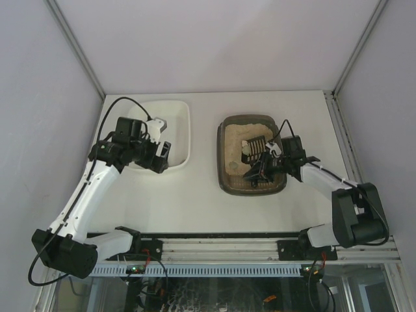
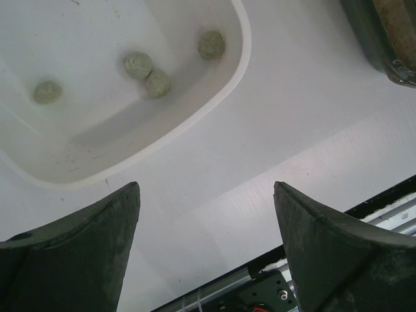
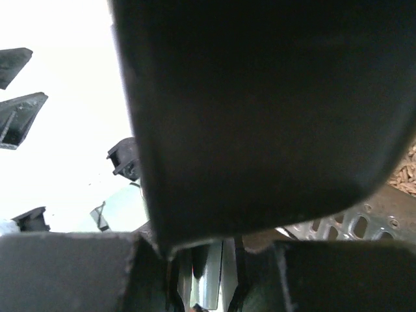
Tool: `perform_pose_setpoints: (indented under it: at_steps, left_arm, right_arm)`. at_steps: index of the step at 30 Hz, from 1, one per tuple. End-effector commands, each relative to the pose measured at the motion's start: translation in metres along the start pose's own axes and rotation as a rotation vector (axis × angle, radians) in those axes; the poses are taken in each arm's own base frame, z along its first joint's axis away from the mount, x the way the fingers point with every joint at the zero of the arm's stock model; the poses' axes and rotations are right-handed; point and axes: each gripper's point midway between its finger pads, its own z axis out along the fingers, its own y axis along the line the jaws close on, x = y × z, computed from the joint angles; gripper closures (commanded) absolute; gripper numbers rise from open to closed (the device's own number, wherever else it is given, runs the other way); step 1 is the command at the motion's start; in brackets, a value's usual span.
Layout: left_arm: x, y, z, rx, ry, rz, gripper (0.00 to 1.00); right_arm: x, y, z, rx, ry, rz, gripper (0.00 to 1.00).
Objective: Clean the litter box
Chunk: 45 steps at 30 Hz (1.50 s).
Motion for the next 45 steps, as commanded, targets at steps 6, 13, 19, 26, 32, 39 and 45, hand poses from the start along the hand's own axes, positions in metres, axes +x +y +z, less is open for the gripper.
perform_pose_setpoints:
  at_steps: [6,13,19,26,32,39,45]
  left_arm:
    - [-0.003,0.003,0.008,-0.001,-0.015,-0.003,0.13]
    - [0.004,0.007,0.011,-0.028,-0.005,0.008,0.13]
    - [0.005,0.009,0.013,-0.035,-0.002,0.009,0.13]
    - [0.006,0.010,0.013,-0.041,0.002,0.012,0.12]
    - [0.008,0.011,0.015,-0.042,0.008,0.011,0.12]
    - [0.009,0.012,0.017,-0.046,0.020,0.013,0.12]
    - [0.009,0.012,0.020,-0.043,0.035,0.012,0.12]
  right_arm:
    - [-0.014,0.046,-0.019,-0.397,-0.244,-0.293,1.00]
    - [-0.005,0.050,-0.011,-0.409,-0.222,-0.357,1.00]
    - [-0.019,0.067,-0.044,-0.559,-0.278,-0.349,1.00]
    - [-0.013,0.061,-0.038,-0.610,-0.222,-0.317,1.00]
    - [0.000,0.061,-0.015,-0.614,-0.107,-0.298,1.00]
    - [-0.023,0.060,-0.023,-0.630,-0.149,-0.238,1.00]
    - [-0.012,0.064,-0.015,-0.621,-0.098,-0.257,1.00]
